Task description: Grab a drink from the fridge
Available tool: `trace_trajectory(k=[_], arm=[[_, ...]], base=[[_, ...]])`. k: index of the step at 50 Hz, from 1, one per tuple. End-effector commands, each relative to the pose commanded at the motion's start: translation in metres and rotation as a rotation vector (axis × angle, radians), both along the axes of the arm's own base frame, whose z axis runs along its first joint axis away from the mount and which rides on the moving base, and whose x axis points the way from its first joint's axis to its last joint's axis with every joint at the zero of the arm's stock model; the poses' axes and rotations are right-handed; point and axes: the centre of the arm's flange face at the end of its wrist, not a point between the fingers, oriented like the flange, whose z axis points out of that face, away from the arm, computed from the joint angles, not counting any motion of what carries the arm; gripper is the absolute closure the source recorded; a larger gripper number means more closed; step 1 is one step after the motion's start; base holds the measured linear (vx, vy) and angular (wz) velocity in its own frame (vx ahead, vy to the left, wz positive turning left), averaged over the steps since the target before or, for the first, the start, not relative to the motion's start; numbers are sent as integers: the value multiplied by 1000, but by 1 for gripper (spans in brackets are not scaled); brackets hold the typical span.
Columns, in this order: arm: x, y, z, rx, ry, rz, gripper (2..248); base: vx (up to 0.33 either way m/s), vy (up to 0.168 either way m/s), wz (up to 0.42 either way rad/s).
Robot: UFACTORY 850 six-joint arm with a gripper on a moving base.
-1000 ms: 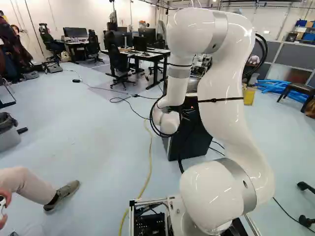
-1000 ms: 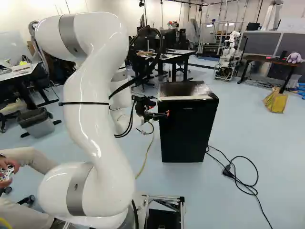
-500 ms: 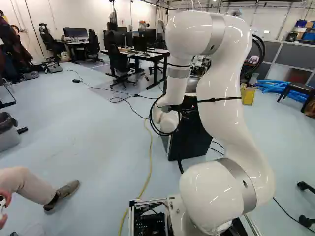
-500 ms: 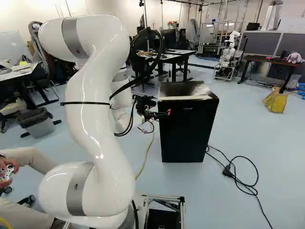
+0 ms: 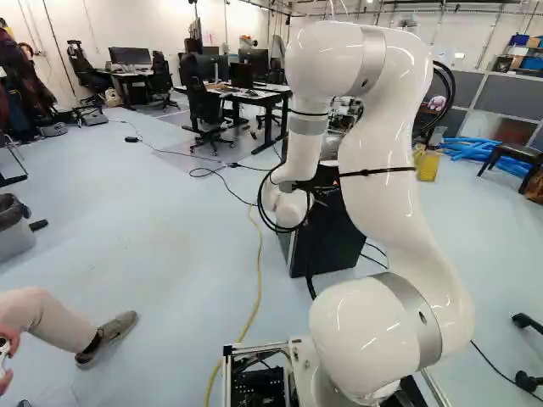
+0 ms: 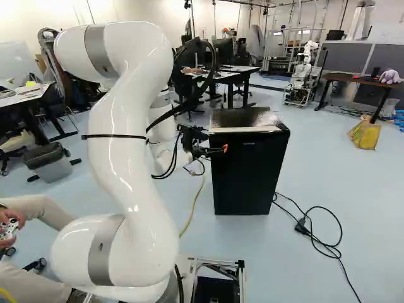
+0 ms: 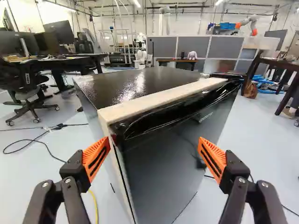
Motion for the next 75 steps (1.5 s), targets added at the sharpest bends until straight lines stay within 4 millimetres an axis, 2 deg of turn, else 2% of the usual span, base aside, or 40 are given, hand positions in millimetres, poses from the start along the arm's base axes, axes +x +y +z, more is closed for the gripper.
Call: trace_trajectory(k=[20, 45, 57, 75], arm=[[6, -2, 0, -6, -17, -30, 3], [3, -5, 1, -15, -29, -69, 3], [-7, -7, 3, -21, -25, -86, 3], [-33, -9, 8, -32, -8, -111, 3]], base=[[0, 0, 0], [0, 0, 0], [0, 0, 0], [0, 0, 0]])
